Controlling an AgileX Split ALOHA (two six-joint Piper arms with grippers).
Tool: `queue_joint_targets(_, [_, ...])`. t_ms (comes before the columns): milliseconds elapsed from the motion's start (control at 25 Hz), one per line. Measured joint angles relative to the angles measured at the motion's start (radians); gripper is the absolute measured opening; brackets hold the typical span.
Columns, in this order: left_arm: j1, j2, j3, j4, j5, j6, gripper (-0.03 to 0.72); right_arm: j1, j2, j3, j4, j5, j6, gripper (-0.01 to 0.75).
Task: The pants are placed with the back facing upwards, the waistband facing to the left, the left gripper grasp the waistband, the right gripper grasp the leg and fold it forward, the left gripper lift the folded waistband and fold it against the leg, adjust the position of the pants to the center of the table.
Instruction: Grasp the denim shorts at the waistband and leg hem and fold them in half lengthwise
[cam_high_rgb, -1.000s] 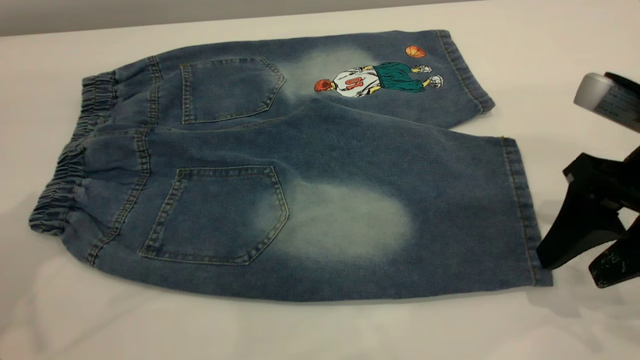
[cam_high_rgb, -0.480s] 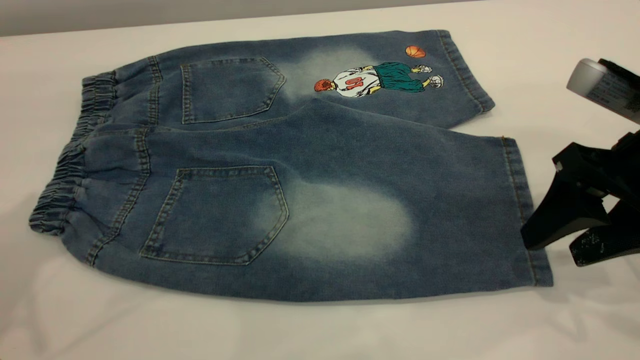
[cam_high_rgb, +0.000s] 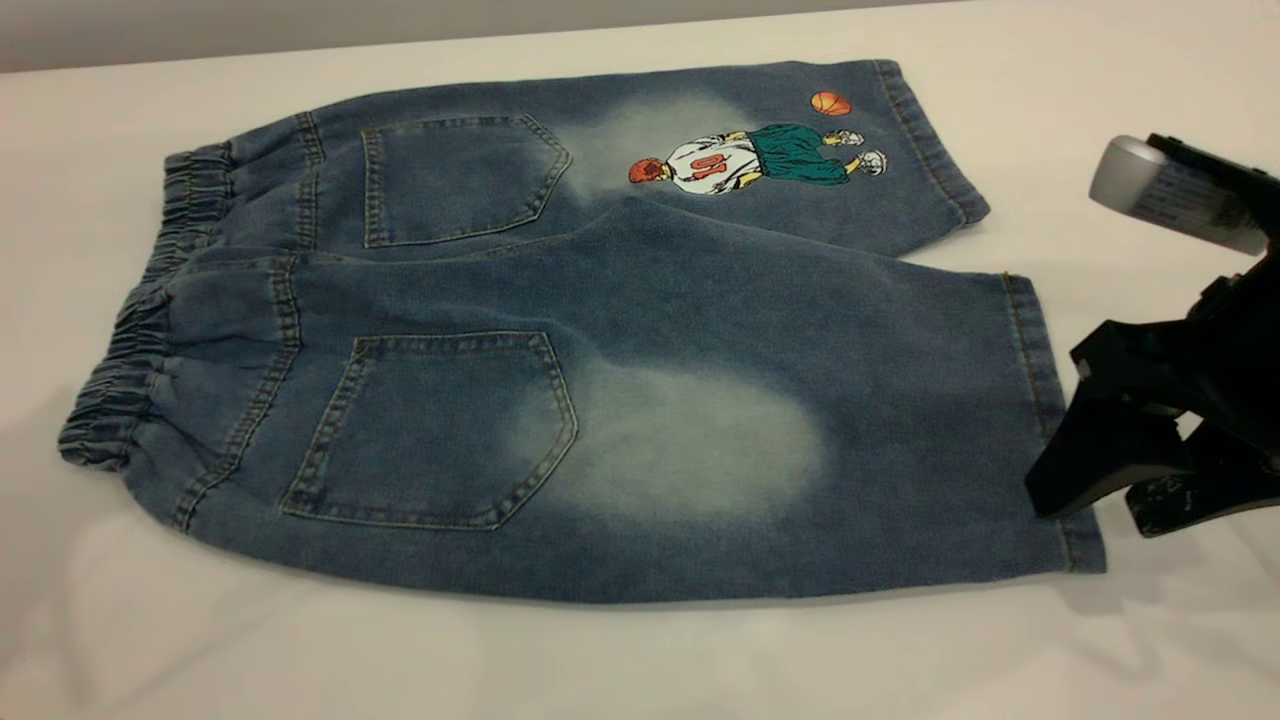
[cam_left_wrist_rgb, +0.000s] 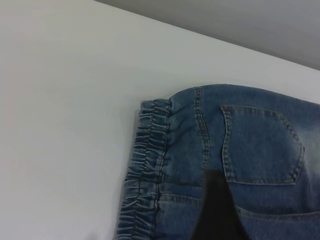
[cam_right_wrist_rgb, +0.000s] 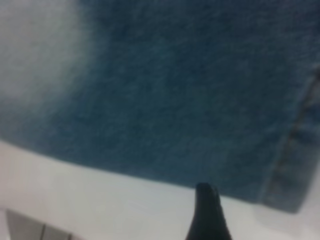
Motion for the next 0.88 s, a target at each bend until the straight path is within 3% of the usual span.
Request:
queue_joint_targets(480, [0.000, 0.000, 0.000, 0.001, 0.000, 0.019, 0.435, -0.001, 0.079, -0.001, 0.000, -0.008, -0.015, 0.425])
queue_joint_targets(880, [0.000, 0.000, 0.000, 0.001, 0.000, 0.019, 0.435, 0.025, 0.079, -0.001, 0.119, -0.002, -0.126, 0.425])
